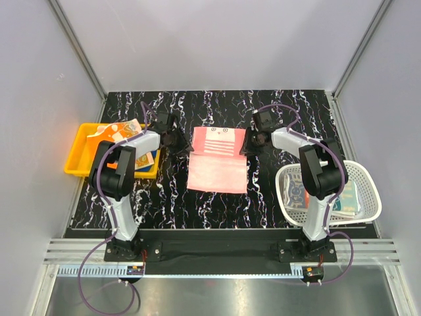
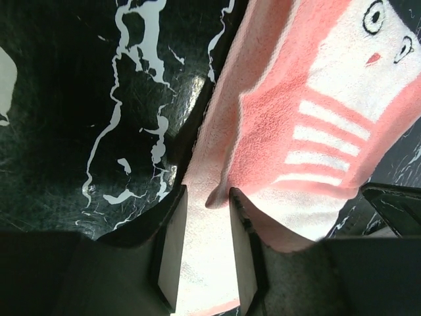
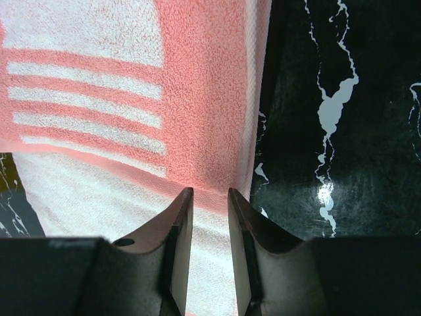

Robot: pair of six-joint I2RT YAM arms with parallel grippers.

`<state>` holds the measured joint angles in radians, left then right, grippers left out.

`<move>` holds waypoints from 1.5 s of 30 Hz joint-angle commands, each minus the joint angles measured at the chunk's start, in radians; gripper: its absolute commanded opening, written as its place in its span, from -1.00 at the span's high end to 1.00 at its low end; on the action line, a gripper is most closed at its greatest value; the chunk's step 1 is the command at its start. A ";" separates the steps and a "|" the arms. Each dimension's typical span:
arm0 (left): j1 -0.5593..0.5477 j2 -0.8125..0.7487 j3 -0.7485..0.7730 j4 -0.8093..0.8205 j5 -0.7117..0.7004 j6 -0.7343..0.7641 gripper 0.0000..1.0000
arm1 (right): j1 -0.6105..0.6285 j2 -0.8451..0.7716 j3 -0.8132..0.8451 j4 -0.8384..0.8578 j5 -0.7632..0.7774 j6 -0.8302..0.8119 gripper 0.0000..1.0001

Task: Fold and stack the towels
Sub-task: Fold the towel

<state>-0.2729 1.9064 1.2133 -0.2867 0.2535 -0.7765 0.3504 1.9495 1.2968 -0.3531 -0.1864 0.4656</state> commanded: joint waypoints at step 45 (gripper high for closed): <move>-0.035 0.023 0.138 -0.063 -0.043 0.089 1.00 | 0.058 -0.060 0.082 -0.098 0.214 -0.022 1.00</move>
<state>-0.3054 1.9488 1.3071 -0.3473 0.2295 -0.7101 0.3969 1.9476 1.3323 -0.4351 0.0002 0.4587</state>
